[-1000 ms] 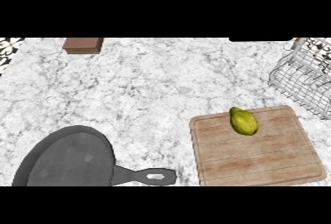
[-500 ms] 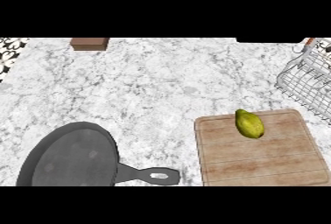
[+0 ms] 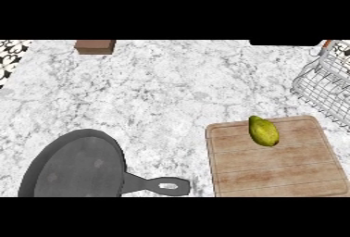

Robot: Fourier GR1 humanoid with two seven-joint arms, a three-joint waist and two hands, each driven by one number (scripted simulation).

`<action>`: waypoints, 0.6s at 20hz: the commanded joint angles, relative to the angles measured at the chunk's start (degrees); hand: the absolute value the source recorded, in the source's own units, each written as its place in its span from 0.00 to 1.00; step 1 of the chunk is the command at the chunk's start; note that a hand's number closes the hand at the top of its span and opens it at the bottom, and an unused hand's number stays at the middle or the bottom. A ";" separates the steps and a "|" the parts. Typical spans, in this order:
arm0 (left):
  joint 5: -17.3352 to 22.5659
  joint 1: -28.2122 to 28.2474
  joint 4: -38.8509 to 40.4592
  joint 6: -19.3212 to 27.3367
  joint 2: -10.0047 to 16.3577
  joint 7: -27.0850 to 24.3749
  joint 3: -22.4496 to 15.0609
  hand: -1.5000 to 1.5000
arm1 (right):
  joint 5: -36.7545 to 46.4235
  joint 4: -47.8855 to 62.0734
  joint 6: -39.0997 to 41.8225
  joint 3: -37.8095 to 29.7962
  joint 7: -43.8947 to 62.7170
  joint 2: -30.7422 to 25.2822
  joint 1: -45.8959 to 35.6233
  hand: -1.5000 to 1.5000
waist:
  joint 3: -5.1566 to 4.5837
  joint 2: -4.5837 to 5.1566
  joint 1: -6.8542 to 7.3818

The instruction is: Pick the tomato from the cutting board and place it in the tiered basket

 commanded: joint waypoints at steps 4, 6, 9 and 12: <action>-1.61 -13.77 -2.11 -2.38 -1.26 -4.50 6.19 0.50 | -5.52 4.41 -4.44 -5.18 -4.98 7.42 -4.54 0.00 | -0.29 -0.50 -1.92; -1.20 -14.72 -2.31 -1.51 -0.88 -3.97 6.61 0.50 | -7.47 5.21 -3.59 -6.75 -4.69 7.26 -6.61 0.00 | -0.33 -0.53 -2.52; -0.76 -14.30 -3.20 -0.20 -0.84 -3.85 5.82 0.50 | -6.29 5.94 -7.75 -10.04 -8.19 5.91 -7.67 0.00 | -0.31 -0.65 -3.80; 0.32 -13.21 -3.26 0.03 -0.22 -4.82 6.16 0.50 | -4.24 8.18 -12.96 -13.11 -8.21 3.59 -8.32 0.00 | -0.44 -0.70 -3.89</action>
